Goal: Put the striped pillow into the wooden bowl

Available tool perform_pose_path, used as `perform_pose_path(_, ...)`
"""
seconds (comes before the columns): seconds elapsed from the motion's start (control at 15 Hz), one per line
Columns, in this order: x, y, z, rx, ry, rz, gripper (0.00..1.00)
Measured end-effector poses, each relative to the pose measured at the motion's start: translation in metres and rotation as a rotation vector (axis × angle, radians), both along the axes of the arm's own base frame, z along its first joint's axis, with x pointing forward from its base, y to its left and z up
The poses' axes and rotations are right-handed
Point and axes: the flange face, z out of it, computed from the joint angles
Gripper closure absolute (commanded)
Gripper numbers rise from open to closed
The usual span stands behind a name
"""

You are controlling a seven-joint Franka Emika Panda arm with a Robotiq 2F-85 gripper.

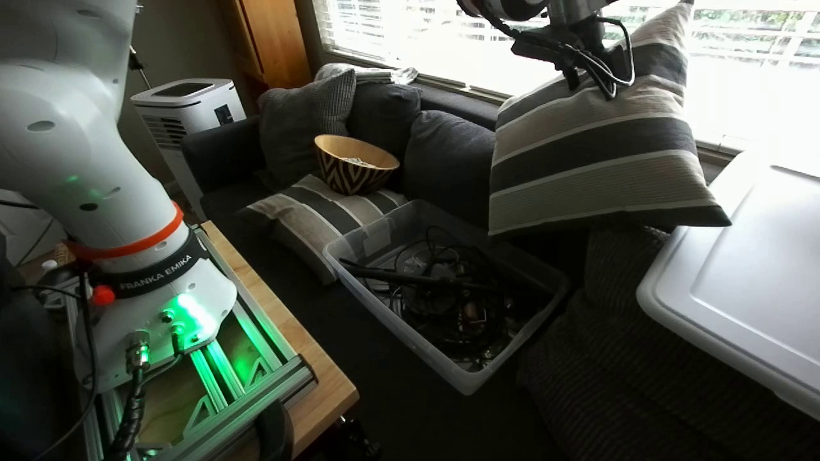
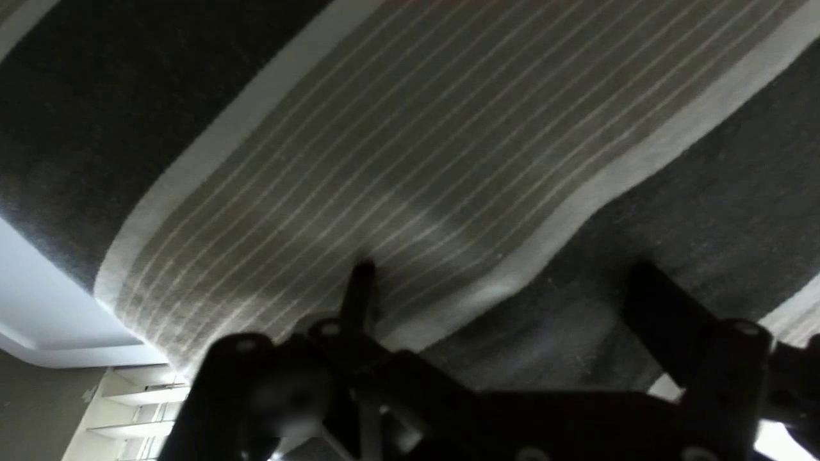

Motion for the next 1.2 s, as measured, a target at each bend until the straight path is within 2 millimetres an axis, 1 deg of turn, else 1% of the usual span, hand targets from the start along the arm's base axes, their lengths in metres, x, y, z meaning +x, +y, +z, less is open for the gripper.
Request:
perform_pose_path(0.2,0.0039,-0.0014,-0.0032,0.008,-0.005,0.001,0.51)
perform_pose_path(0.33,0.0051,-0.0031,-0.0032,0.011,-0.009,0.000,0.64)
perform_pose_path(0.53,0.0064,-0.0051,-0.0022,0.014,-0.015,-0.002,0.88)
perform_pose_path(0.67,0.0069,-0.0051,-0.0028,0.016,-0.015,-0.001,0.99)
perform_pose_path(1.2,0.0074,-0.0025,-0.0020,0.026,-0.001,0.001,0.99)
